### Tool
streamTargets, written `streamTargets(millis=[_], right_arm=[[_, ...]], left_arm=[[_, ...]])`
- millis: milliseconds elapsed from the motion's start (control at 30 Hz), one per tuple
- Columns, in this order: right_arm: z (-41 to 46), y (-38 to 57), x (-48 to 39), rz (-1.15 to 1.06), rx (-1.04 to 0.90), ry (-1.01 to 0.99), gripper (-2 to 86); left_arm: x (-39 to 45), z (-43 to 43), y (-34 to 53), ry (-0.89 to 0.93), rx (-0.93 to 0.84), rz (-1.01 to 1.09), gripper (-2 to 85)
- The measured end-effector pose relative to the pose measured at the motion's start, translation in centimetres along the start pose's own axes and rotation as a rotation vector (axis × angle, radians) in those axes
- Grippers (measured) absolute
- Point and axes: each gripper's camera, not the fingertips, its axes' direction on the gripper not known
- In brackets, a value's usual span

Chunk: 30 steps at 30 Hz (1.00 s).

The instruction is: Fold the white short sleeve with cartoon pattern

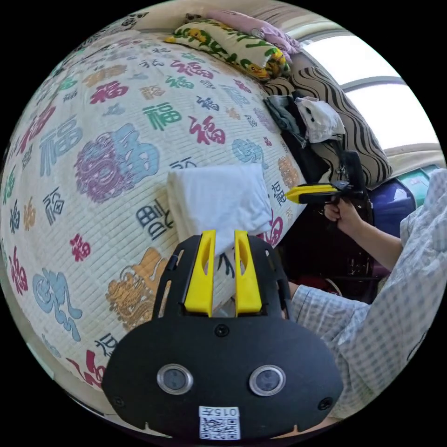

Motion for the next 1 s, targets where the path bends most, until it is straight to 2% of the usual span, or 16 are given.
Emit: streamTargets(millis=[133, 200, 333, 400, 467, 567, 700, 833, 1000], right_arm=[[5.0, -2.3, -3.4, -0.067, -0.119, -0.072, 3.3], [6.8, -2.2, -4.2, -0.065, -0.179, -0.028, 1.5], [8.2, -0.8, -4.7, -0.015, -0.201, 0.031, -0.5], [8.2, -0.5, -4.7, 0.033, -0.212, 0.008, -0.5], [7.3, -0.5, -5.4, 0.065, -0.209, -0.035, -0.1], [3.2, -0.2, -5.1, 0.141, -0.132, -0.150, 3.5], [-3.0, 1.2, -1.4, 0.309, 0.043, -0.223, 7.5], [-4.2, 2.3, 3.2, 0.435, 0.088, -0.528, 11.0], [-4.5, 1.9, 1.8, 0.368, 0.036, -0.596, 11.7]], left_arm=[[0.5, 5.9, -2.3, -0.045, -0.077, -0.043, 7.0], [-0.4, 7.7, -2.5, -0.047, -0.099, -0.093, 6.5], [-2.2, 10.2, -2.1, -0.127, -0.134, -0.128, 2.2], [-2.8, 11.3, -1.8, -0.195, -0.173, -0.120, 1.5], [-3.6, 12.0, -1.6, -0.177, -0.170, -0.128, 1.7], [-5.3, 11.5, -2.0, -0.084, -0.139, -0.155, 5.3], [-9.2, 8.9, -2.6, 0.075, 0.039, -0.184, 10.6], [-15.4, 9.5, -3.7, 0.386, 0.143, -0.195, 13.8], [-20.6, 13.6, -4.4, 0.511, 0.013, -0.217, 14.0]])
